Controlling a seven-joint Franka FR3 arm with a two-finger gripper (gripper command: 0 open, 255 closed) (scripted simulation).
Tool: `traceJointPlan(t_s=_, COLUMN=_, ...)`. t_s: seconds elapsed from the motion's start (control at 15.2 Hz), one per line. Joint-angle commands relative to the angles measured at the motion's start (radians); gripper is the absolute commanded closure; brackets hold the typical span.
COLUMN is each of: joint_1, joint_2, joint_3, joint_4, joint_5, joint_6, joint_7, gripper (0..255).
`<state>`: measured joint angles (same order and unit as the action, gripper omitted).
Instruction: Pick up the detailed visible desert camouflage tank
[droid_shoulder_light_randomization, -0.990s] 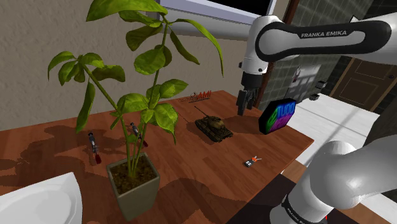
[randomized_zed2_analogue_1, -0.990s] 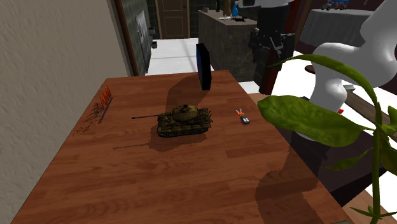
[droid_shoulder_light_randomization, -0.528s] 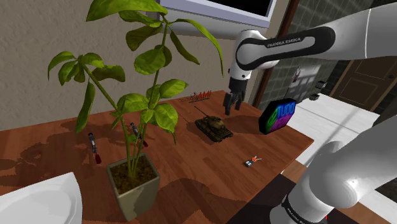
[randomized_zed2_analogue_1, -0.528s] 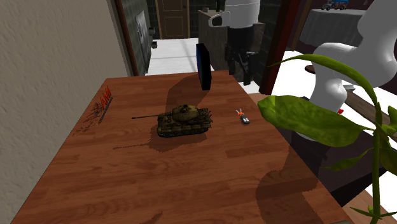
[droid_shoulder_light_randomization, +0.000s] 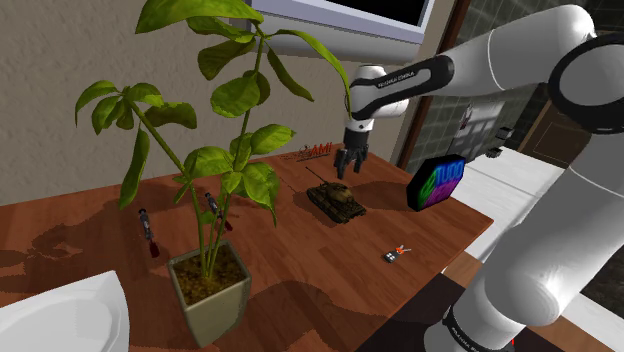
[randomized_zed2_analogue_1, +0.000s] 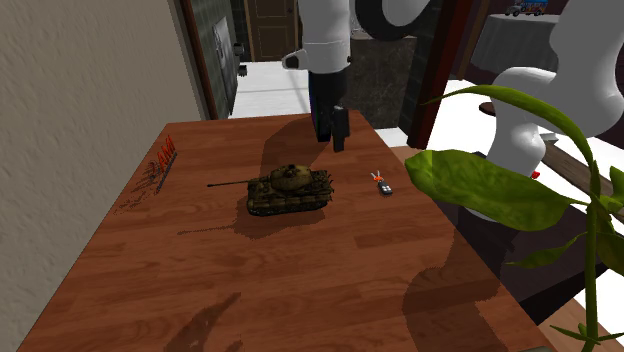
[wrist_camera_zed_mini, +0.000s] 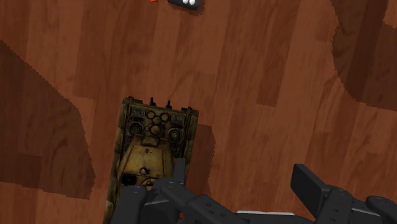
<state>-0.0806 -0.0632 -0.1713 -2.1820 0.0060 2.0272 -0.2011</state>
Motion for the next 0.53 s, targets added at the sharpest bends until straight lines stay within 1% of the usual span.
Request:
traceJointPlan(t_s=0.0, joint_1=-0.008, joint_2=0.077, joint_3=-0.010, joint_4=0.052, joint_5=0.015, joint_6=0.029, joint_7=-0.012, gripper=0)
traceJointPlan(t_s=0.46, joint_1=-0.047, joint_2=0.341, joint_3=-0.029, joint_4=0.273, joint_5=0.078, joint_6=0.080, joint_7=-0.051, gripper=0)
